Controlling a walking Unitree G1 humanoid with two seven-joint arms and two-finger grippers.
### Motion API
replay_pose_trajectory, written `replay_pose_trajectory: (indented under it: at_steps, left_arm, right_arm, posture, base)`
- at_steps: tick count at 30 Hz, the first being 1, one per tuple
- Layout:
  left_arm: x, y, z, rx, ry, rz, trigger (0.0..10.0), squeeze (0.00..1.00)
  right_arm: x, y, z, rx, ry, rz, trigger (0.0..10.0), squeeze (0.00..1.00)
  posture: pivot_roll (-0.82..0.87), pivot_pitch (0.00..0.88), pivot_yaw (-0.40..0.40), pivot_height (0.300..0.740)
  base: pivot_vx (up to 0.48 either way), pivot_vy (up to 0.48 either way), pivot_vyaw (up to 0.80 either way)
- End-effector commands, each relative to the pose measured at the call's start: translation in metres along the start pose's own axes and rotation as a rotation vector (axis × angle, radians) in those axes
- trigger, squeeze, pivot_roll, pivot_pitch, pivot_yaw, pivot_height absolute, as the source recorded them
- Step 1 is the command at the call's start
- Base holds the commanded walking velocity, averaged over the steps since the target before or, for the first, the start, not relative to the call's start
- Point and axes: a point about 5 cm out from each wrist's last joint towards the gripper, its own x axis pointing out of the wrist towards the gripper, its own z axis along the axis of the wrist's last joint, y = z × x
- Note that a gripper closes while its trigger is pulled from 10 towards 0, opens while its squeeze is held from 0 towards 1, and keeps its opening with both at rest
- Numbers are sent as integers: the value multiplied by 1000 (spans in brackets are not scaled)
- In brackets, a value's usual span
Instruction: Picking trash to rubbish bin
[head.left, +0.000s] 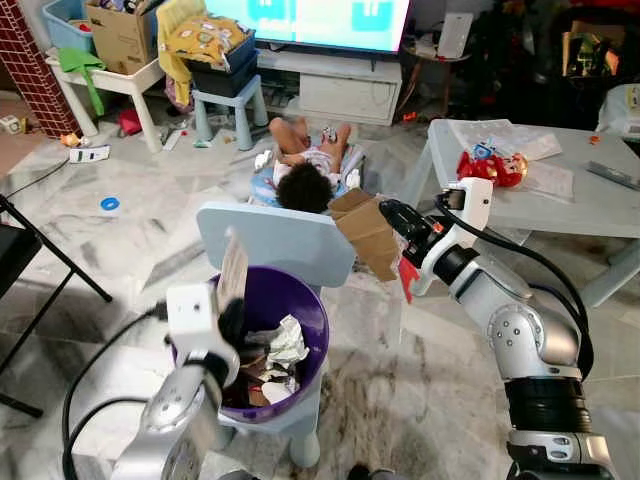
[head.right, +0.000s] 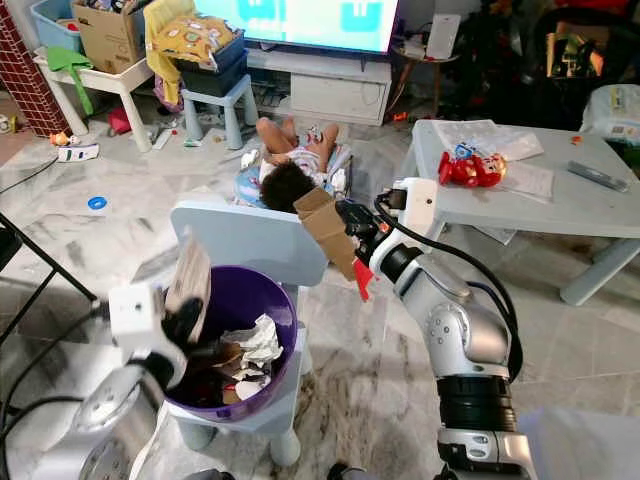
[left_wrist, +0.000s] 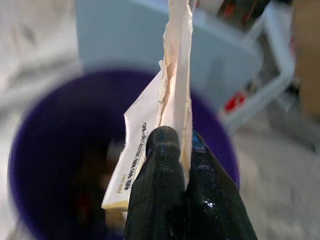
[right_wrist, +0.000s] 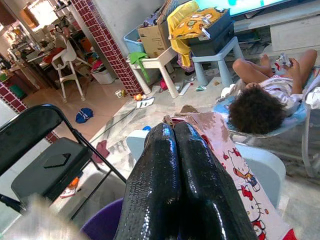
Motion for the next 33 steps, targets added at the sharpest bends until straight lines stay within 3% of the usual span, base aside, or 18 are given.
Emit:
replay_pose_trajectory:
  at_steps: [1,5,6,7,8,13,22,27,31,33]
  left_arm:
    - [-7,4,0,2,18,14,0,0]
    - [-12,20,-8,-20,62,38,0,0]
    - [-12,20,-8,-24,64,40,2588,12]
    - [-11,21,-8,-25,65,41,2588,12]
    - [-11,20,-5,-20,55,35,10000,1000]
    - [-11,15,2,-10,38,10,10000,1000]
    - [7,19,28,67,-87,-10,10000,1000]
    - [9,5,46,106,-178,-45,10000,1000]
    - [3,-5,43,178,-216,-63,10000,1000]
    - [1,-22,51,187,-296,-129,10000,1000]
  right_arm:
    - [2,0,6,-13,-20,4,0,0]
    - [4,-1,4,-11,-22,4,0,0]
    - [5,0,3,-11,-22,4,0,0]
    - [5,0,3,-11,-22,4,0,0]
    - [5,0,3,-13,-22,6,0,0]
    - [3,-4,3,-20,-25,-1,0,0]
    - [3,-4,2,-22,-32,-7,0,0]
    - [4,-2,4,-19,-40,-3,0,0]
    - [10,2,3,-4,-53,-3,0,0]
    - [20,12,-7,-7,-49,11,0,0]
  posture:
    - [145,118,-72,740]
    - [153,118,-67,740]
    - [153,118,-67,740]
    - [152,117,-67,740]
    - [151,115,-65,740]
    - [151,114,-63,740]
    - [141,110,-63,740]
    - [139,110,-65,740]
    - [146,114,-57,740]
    - [151,115,-57,740]
  base:
    - [0,0,0]
    - [0,0,0]
    - [0,0,0]
    - [0,0,0]
    - [0,0,0]
    - [0,0,0]
    - [0,0,0]
    - [0,0,0]
    - [0,0,0]
    - [0,0,0]
